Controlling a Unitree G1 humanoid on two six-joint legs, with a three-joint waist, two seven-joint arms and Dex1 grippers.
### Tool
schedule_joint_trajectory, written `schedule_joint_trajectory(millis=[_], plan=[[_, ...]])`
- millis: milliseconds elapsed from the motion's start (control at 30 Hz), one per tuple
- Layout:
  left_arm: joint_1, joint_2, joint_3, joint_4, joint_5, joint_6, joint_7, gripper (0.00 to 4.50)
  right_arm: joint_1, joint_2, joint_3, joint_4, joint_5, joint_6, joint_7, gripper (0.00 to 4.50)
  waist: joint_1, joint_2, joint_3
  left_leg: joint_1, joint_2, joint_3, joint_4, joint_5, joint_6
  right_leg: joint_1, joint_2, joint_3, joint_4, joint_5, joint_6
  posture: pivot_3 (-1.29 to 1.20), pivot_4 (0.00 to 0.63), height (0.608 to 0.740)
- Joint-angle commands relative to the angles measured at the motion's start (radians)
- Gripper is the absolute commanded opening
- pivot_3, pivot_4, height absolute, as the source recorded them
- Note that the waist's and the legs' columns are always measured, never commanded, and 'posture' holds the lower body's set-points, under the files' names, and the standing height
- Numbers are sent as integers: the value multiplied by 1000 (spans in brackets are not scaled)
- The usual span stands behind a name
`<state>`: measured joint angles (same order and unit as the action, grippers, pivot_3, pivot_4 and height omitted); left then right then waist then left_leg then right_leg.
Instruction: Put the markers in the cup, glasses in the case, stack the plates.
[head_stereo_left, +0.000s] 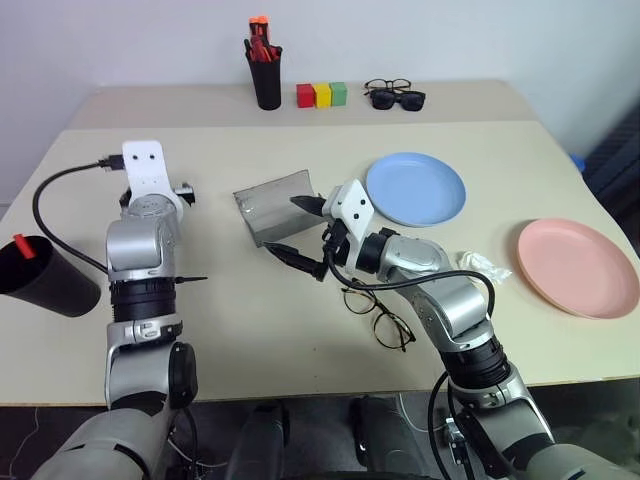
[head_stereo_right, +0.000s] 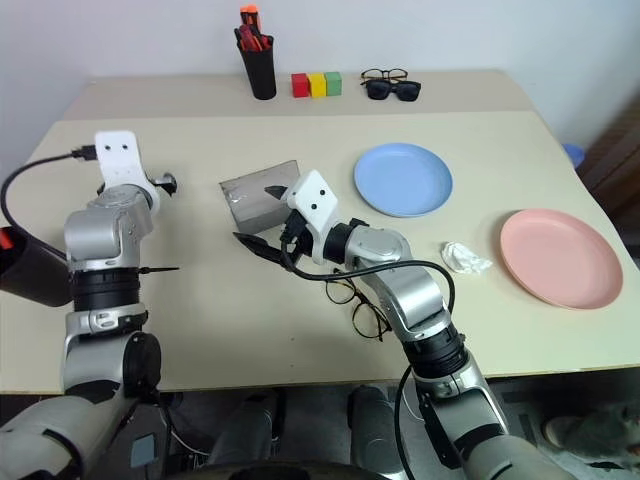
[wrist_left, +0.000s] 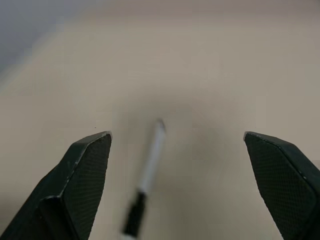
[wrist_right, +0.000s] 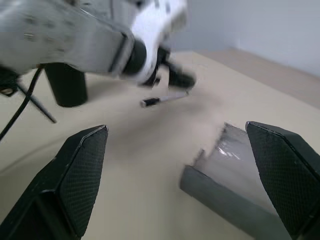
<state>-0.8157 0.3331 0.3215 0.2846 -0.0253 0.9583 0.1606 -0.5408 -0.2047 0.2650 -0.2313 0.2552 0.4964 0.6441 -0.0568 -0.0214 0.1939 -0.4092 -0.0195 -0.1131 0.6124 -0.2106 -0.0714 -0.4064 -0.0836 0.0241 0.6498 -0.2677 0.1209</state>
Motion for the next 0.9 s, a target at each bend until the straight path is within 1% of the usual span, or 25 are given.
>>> schedule_joint_trajectory(millis=[33,100,133,200,267,400,433,500,567,633,667,700,733,800,867,900], plan=[[-78,53,86,182,-36,-34,10,4465,3,1,-9,-45,4,-6,-13,4500,-3,0,0,0,0,0,-1,0,0,-1,0,0,0,0,0,0,150,740],[-103,77,86,284,-32,-70,13,4465,6,1,-9,-48,2,-6,-20,4500,-3,0,0,-1,1,0,-1,0,0,-1,0,0,0,0,0,0,150,740],[-112,89,81,318,-31,-83,10,4230,7,0,-9,-50,1,-6,-23,4500,-2,0,0,-1,0,0,0,0,0,-1,0,0,0,0,0,0,150,740],[-127,106,81,376,-37,-103,3,3596,9,0,-9,-51,0,-6,-27,4500,3,0,0,-1,0,0,0,0,0,0,0,0,0,0,0,0,150,740],[-134,111,81,397,-40,-108,9,2593,12,-1,-9,-54,0,-7,-29,4500,7,0,0,-1,0,0,1,0,0,0,-1,0,0,0,0,0,150,740],[-126,104,77,377,-48,-121,14,462,13,-1,-7,-54,0,-8,-31,4500,13,0,0,-1,0,0,1,0,0,0,-1,0,0,0,0,0,150,740],[-115,100,73,355,-52,-153,5,66,11,0,-5,-51,0,-9,-31,4500,13,0,0,-1,0,0,1,0,0,0,-1,0,0,0,0,0,150,740],[-76,101,18,249,-24,-294,-27,66,8,0,-4,-46,0,-11,-28,4500,12,0,0,-1,0,0,0,0,0,0,-1,0,0,0,0,0,150,740],[-61,80,26,138,-50,-434,-41,66,5,0,-3,-41,1,-15,-25,4500,15,0,0,-1,0,0,0,1,-2,-1,-1,0,0,0,0,0,150,740],[-24,58,54,-34,-80,-590,-49,66,3,-2,-1,-39,1,-18,-20,4500,18,-1,1,-2,0,0,0,1,-3,-1,-1,0,0,1,-1,0,150,740],[6,63,57,-117,-66,-640,-39,66,1,-2,0,-38,0,-19,-19,4500,19,-1,1,-2,0,0,0,2,-3,-1,-2,0,0,1,-1,0,150,740],[57,78,66,-227,-21,-679,-5,66,0,-2,0,-37,1,-20,-18,4500,14,-1,1,-3,0,1,0,2,-3,-1,-3,0,-1,1,-1,0,150,740],[94,89,72,-299,11,-700,22,66,-1,-2,-1,-36,1,-20,-16,4500,11,-1,1,-2,0,2,0,1,-3,-2,-3,1,-1,1,-1,0,150,740],[226,111,116,-498,106,-682,76,66,-1,-3,0,-35,1,-23,-11,4500,6,0,0,-1,0,4,-2,1,-3,-3,-3,3,-1,1,-1,0,150,740],[377,93,196,-667,112,-653,77,66,-4,0,-5,-38,17,-21,0,4500,0,1,0,1,0,5,-4,1,-2,-3,-3,3,-1,1,-1,0,150,740],[457,92,218,-722,122,-660,61,66,-7,11,-16,-47,52,-9,14,4500,1,1,0,1,0,5,-4,1,-2,-2,-3,4,0,0,-1,0,150,740]])
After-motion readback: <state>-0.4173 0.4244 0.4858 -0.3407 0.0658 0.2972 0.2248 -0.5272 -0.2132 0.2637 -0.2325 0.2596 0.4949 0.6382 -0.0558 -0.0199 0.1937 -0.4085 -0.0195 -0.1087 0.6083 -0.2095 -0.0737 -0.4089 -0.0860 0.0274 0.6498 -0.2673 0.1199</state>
